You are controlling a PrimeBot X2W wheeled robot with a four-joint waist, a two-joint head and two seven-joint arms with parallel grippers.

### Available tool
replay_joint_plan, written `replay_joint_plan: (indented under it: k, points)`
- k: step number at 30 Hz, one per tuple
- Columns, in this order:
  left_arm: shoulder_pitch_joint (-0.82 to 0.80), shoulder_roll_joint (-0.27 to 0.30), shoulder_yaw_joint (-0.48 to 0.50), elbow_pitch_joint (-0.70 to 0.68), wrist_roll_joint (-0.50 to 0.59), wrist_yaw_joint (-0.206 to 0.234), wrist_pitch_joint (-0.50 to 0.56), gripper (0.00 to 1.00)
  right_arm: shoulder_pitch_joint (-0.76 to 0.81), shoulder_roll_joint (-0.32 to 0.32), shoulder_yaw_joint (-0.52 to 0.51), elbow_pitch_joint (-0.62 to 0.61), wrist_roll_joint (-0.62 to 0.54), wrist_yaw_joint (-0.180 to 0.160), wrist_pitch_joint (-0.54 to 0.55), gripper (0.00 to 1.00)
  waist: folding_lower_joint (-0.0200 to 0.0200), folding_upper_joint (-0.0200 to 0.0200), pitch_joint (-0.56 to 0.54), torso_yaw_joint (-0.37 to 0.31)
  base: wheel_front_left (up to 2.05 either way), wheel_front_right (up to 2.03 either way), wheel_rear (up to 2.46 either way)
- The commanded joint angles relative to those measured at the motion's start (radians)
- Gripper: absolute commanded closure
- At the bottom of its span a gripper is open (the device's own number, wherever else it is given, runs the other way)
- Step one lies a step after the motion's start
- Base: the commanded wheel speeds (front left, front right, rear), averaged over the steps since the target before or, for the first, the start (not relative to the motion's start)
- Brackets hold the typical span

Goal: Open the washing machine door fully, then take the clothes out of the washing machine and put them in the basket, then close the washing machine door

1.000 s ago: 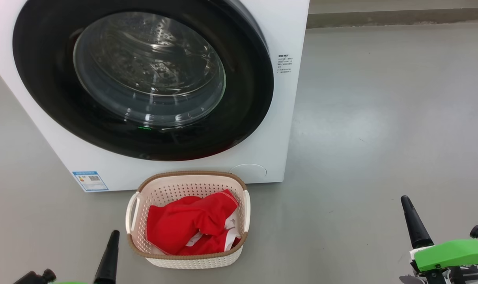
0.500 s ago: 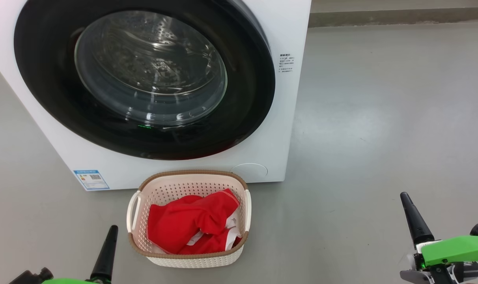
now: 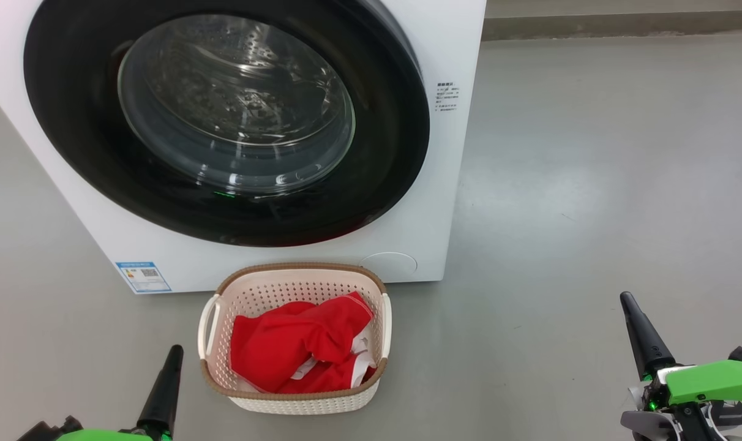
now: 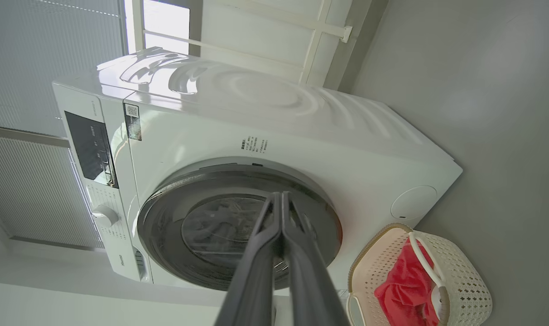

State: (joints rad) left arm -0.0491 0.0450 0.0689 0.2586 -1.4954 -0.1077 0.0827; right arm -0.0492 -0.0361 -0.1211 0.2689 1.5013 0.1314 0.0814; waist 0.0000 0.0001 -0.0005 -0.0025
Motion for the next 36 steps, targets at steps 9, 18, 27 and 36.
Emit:
replay_joint_plan:
  k: [9, 18, 27, 36]
  points:
    - [-0.064, 0.005, 0.047, -0.009, -0.112, -0.023, 0.032, 1.00, -0.064, -0.014, 0.006, -0.020, 0.106, -0.001, 0.033, 1.00, 0.0000, -0.0001, 0.002, 0.003, 0.00, 0.00, 0.00]
    - [-0.064, 0.005, 0.047, -0.009, -0.112, -0.023, 0.032, 1.00, -0.064, -0.014, 0.006, -0.020, 0.106, -0.001, 0.033, 1.00, 0.0000, -0.0001, 0.002, 0.003, 0.00, 0.00, 0.00]
    - [-0.064, 0.005, 0.046, -0.009, -0.112, -0.023, 0.032, 1.00, -0.064, -0.014, 0.006, -0.020, 0.106, -0.001, 0.033, 1.00, 0.0000, -0.0001, 0.002, 0.003, 0.00, 0.00, 0.00]
    - [-0.064, 0.005, 0.046, -0.009, -0.112, -0.023, 0.031, 1.00, -0.064, -0.014, 0.006, -0.020, 0.106, -0.001, 0.033, 1.00, 0.0000, -0.0001, 0.002, 0.003, 0.00, 0.00, 0.00]
